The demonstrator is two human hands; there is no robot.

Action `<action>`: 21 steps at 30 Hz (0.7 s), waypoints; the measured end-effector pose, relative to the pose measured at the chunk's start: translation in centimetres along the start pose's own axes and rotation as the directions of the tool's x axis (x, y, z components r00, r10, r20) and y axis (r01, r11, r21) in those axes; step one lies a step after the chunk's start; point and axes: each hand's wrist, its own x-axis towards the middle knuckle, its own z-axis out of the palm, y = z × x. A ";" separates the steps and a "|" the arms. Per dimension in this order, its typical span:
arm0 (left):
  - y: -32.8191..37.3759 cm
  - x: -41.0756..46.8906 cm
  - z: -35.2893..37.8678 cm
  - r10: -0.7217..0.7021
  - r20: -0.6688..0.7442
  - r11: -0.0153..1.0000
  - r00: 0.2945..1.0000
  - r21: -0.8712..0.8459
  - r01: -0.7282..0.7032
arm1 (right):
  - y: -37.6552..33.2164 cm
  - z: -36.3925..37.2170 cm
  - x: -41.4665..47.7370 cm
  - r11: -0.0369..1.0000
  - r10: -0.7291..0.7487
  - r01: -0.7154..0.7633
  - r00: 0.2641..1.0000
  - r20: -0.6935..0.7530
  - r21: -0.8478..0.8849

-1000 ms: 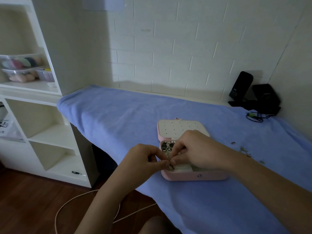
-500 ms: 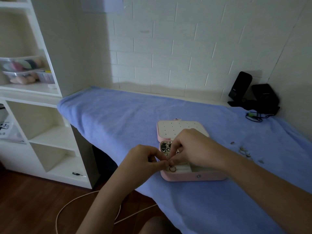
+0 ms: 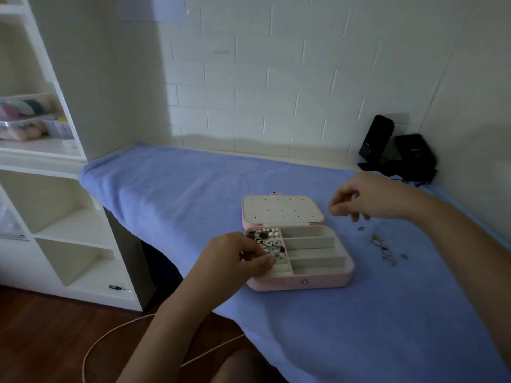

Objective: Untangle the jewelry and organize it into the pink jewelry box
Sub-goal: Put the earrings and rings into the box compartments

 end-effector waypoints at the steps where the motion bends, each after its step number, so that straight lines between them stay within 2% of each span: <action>1: 0.0 0.0 0.2 0.006 -0.017 1.000 1.000 0.003 -0.006 | 1.8 -0.3 0.2 0.996 0.077 -0.075 0.997 0.030 -0.055; 4: 0.0 0.0 0.4 0.013 -0.040 1.000 0.999 -0.004 -0.013 | 6.0 -0.4 0.2 0.963 0.255 -0.241 0.959 0.122 -0.119; 7: 0.1 0.0 0.7 -0.008 -0.073 1.000 0.997 -0.029 0.005 | 8.3 0.2 0.2 0.958 0.286 -0.285 0.957 0.042 -0.037; 10: 0.3 0.2 1.3 -0.038 -0.142 0.999 0.989 -0.040 0.032 | 9.4 2.1 0.8 0.975 0.219 -0.217 0.973 -0.068 0.039; 16: 0.1 0.5 2.5 -0.109 -0.257 0.988 0.960 -0.134 0.077 | 10.0 3.2 0.7 1.000 0.025 -0.025 0.994 -0.103 0.003; 21: -0.1 0.3 3.1 -0.122 -0.309 0.983 0.943 -0.172 0.070 | 9.6 2.8 -0.4 0.998 -0.003 0.006 0.998 -0.056 0.058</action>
